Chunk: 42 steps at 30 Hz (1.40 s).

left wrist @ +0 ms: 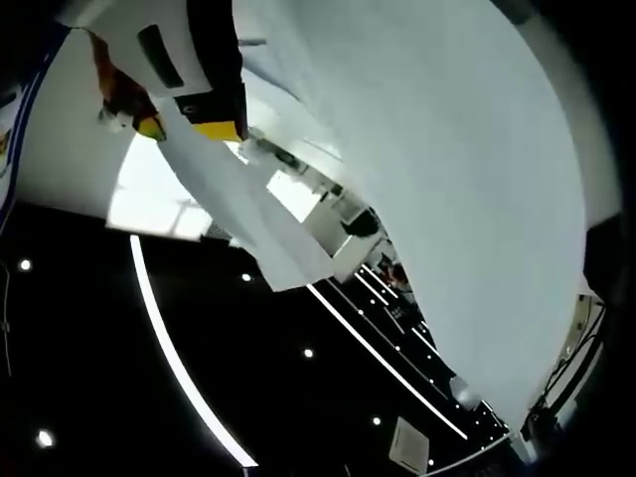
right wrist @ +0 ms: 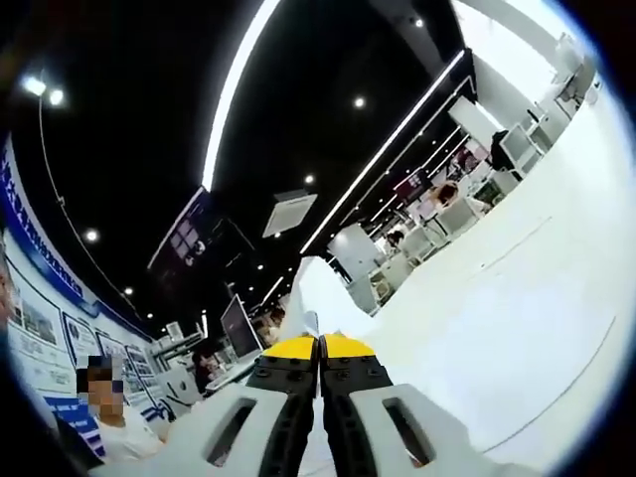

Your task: Organize the stack of printing papers by aligning and flattening the scattered papers on the table

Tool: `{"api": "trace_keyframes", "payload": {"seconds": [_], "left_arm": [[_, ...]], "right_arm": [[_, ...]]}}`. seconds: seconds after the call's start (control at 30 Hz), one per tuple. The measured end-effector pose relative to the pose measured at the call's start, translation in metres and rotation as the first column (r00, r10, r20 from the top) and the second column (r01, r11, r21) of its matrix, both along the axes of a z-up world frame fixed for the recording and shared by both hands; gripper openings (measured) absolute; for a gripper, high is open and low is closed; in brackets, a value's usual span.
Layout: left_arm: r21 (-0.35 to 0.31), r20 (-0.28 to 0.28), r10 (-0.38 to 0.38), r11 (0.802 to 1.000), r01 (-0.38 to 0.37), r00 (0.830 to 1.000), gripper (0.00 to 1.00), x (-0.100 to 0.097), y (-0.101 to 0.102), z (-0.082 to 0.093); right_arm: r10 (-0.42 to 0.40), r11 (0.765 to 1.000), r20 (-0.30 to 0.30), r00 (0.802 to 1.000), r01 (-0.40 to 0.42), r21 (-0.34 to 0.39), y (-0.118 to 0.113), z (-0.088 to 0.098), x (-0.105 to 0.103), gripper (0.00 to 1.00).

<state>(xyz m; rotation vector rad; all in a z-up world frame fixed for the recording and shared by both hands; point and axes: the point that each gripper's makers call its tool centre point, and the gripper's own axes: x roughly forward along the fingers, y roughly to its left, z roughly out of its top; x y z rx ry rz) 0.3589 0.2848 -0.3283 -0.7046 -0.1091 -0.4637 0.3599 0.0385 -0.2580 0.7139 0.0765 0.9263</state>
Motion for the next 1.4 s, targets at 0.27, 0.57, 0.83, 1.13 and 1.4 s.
{"api": "trace_keyframes", "payload": {"seconds": [0.27, 0.57, 0.83, 1.13, 1.4], "left_arm": [[-0.001, -0.001, -0.003, 1.000, 0.003, 1.000, 0.43, 0.000, -0.001, 0.000], [0.002, -0.002, -0.008, 1.000, 0.008, 1.000, 0.43, 0.001, -0.001, 0.000], [0.001, -0.001, -0.009, 1.000, 0.009, 1.000, 0.44, 0.002, 0.001, -0.001], [0.001, 0.003, -0.009, 1.000, 0.009, 1.000, 0.45, 0.000, -0.001, 0.001], [-0.006, 0.005, -0.008, 1.000, 0.008, 1.000, 0.46, -0.001, 0.000, 0.002]], "right_arm": [[0.010, 1.000, -0.038, 0.999, -0.010, 0.010, 0.007, -0.011, 0.003, 0.00], [0.024, 0.999, -0.103, 0.994, -0.020, 0.046, 0.014, -0.027, 0.011, 0.00], [0.026, 0.996, -0.135, 0.991, -0.014, 0.087, 0.014, -0.030, 0.011, 0.00], [0.035, 0.995, -0.163, 0.986, -0.020, 0.093, 0.020, -0.039, 0.008, 0.00], [0.033, 0.996, -0.168, 0.985, -0.018, 0.087, 0.027, -0.045, 0.006, 0.00]]}}
